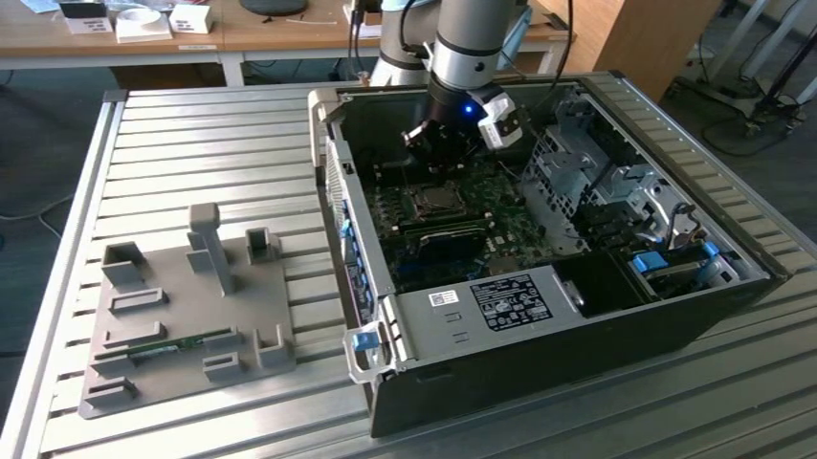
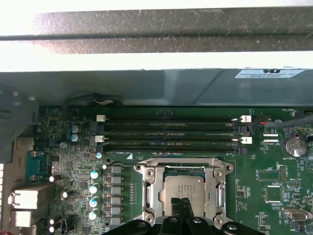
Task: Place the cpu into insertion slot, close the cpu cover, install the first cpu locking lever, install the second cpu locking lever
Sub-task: 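Install the first cpu locking lever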
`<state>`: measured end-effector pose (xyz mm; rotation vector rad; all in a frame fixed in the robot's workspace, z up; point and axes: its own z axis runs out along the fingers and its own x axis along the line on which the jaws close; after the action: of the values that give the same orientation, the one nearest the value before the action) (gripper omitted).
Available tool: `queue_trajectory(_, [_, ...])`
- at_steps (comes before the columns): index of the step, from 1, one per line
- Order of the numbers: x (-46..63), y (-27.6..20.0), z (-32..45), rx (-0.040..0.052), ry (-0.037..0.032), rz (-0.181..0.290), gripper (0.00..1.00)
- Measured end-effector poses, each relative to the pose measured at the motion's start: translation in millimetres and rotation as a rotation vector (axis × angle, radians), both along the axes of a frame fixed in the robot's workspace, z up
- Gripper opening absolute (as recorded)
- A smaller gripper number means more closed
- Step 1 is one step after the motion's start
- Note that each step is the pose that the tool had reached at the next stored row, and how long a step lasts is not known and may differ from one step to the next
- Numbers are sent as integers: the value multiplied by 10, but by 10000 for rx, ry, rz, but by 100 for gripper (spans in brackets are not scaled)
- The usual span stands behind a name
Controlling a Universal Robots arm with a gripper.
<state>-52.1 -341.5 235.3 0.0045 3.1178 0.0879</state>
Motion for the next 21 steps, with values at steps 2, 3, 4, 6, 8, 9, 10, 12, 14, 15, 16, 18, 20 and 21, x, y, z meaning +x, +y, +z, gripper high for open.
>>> queue_trajectory(2, [0,0,0,1,-1,0,11])
queue_trajectory(3, [0,0,1,0,0,0,11])
queue_trajectory(4, [0,0,1,0,0,0,11])
queue_trajectory(6, [0,0,1,0,0,0,11])
queue_trajectory(8, [-4,0,2,-1,0,0,11])
queue_trajectory(9, [-7,0,2,-2,1,0,11])
queue_trajectory(10, [-13,0,1,-1,0,-1,11])
queue_trajectory(12, [-33,0,1,-1,-4,0,11])
queue_trajectory(14, [-59,0,0,0,-14,0,11])
queue_trajectory(15, [-71,0,-1,0,-17,0,11])
queue_trajectory(16, [-83,0,0,-1,-21,0,11])
queue_trajectory(18, [-101,0,-1,0,-29,0,11])
queue_trajectory(20, [-106,0,-1,0,-32,0,11])
queue_trajectory(21, [-106,0,-1,0,-33,1,11])
